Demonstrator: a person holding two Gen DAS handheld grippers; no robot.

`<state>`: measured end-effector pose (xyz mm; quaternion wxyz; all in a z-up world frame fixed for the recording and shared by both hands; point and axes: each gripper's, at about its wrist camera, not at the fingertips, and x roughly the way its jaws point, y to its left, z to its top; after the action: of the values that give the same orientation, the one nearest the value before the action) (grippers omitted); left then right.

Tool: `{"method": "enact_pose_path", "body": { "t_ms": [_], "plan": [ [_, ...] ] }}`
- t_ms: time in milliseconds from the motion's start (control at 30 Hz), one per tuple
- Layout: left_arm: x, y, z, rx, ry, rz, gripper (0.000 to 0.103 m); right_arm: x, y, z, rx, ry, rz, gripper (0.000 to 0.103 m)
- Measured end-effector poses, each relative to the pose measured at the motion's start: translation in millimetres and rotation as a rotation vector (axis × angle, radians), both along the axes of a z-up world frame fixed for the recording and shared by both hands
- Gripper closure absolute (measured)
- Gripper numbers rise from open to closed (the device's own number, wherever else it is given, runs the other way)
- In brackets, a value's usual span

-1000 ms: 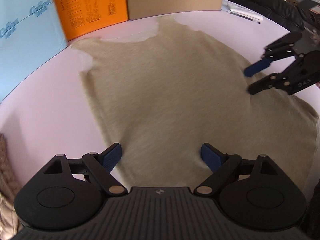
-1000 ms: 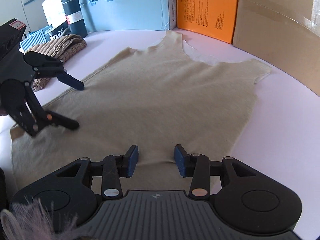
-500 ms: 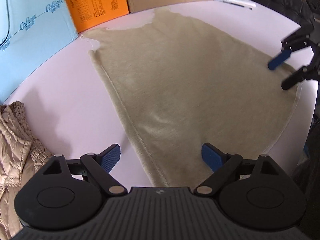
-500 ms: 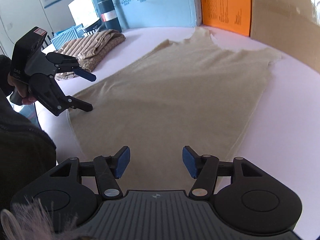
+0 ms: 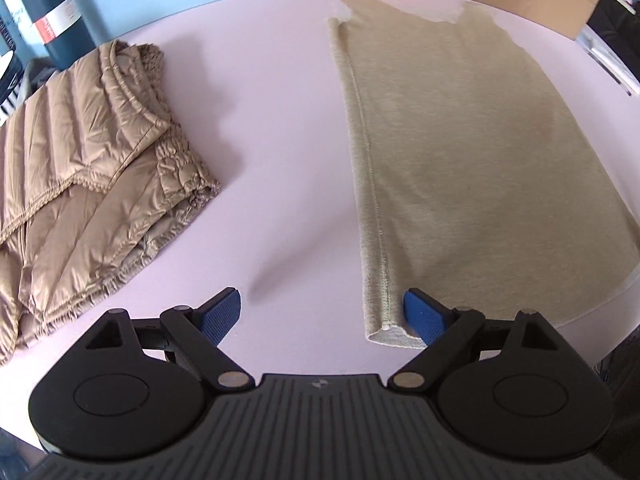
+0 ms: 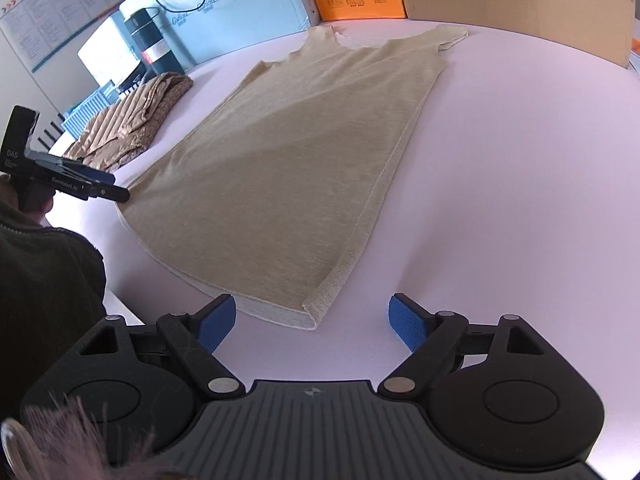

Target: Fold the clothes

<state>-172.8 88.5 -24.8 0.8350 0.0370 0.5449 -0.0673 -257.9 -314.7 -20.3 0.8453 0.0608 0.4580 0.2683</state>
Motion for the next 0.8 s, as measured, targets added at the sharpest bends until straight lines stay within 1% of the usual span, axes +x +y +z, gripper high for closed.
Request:
{"method": "enact_pose_path", "body": {
  "t_ms": [100,200,267,367,467,567,800],
  "plan": [
    [-0.4,-1.7,-3.3,0.009,0.044,0.036,0.015,6.0,0.8,-1.4,0.026,-0.004,-0.013,0.017],
    [-3.1,-5.7,-3.8,0.035,0.041,0.038,0.015,13.0,0.9,-3.4,0.04,-0.009,-0.022,0.015],
    [-4.1,-8.3,-3.1,0.047,0.041,0.038,0.015,17.4,-0.4,-6.2,0.064,-0.005,-0.036,0.011],
    [-4.0,-8.7,-4.1,0.052,0.047,0.045,0.015,21.2,-2.4,-10.3,0.095,-0.001,-0.038,0.007],
    [-3.4,-8.7,-3.0,0.046,0.049,0.048,0.015,23.0,-5.5,-13.7,0.125,-0.002,-0.027,0.004],
    [-7.9,-9.4,-3.0,0.02,0.045,0.011,0.015,22.5,-9.6,-14.9,0.145,0.001,-0.005,0.004],
    [-8.1,-9.7,-2.5,0.011,0.047,0.007,0.014,22.5,-13.9,-13.4,0.2,0.074,0.07,0.003]
  ]
}}
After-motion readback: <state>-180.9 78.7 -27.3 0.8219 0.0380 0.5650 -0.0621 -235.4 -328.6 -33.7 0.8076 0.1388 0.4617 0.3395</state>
